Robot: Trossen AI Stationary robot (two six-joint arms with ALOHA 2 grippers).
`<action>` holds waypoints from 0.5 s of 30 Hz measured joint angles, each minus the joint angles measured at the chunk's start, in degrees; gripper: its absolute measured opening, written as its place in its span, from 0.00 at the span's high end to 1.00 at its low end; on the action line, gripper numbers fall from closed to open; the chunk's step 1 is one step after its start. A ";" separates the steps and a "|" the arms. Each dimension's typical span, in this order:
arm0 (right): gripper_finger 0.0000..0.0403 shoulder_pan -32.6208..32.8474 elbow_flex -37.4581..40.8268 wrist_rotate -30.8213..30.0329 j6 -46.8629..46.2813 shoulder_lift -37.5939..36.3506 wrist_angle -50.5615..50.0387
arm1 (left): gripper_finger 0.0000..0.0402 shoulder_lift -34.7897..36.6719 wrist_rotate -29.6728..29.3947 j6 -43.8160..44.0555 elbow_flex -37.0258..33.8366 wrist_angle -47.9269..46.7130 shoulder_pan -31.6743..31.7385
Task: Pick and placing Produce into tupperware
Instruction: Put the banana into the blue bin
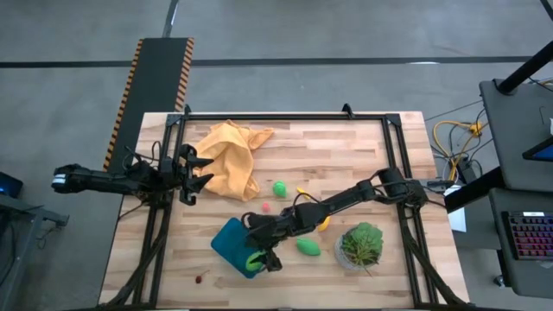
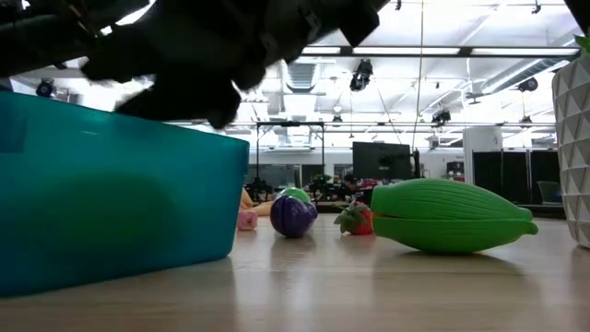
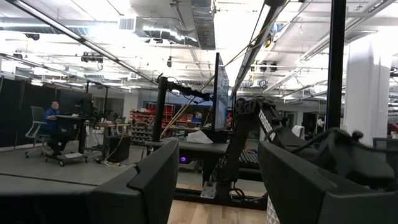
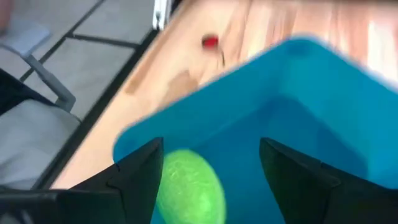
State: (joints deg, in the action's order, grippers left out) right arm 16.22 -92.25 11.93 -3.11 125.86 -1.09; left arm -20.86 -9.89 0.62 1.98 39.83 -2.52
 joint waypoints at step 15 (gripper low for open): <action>0.41 -0.13 -0.02 0.01 6.29 -8.24 4.06 | 0.49 -0.04 -0.02 0.02 0.00 0.02 0.00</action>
State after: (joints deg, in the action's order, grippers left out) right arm 16.10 -92.27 11.93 3.19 117.62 2.97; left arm -20.91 -9.91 0.64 1.98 39.86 -2.52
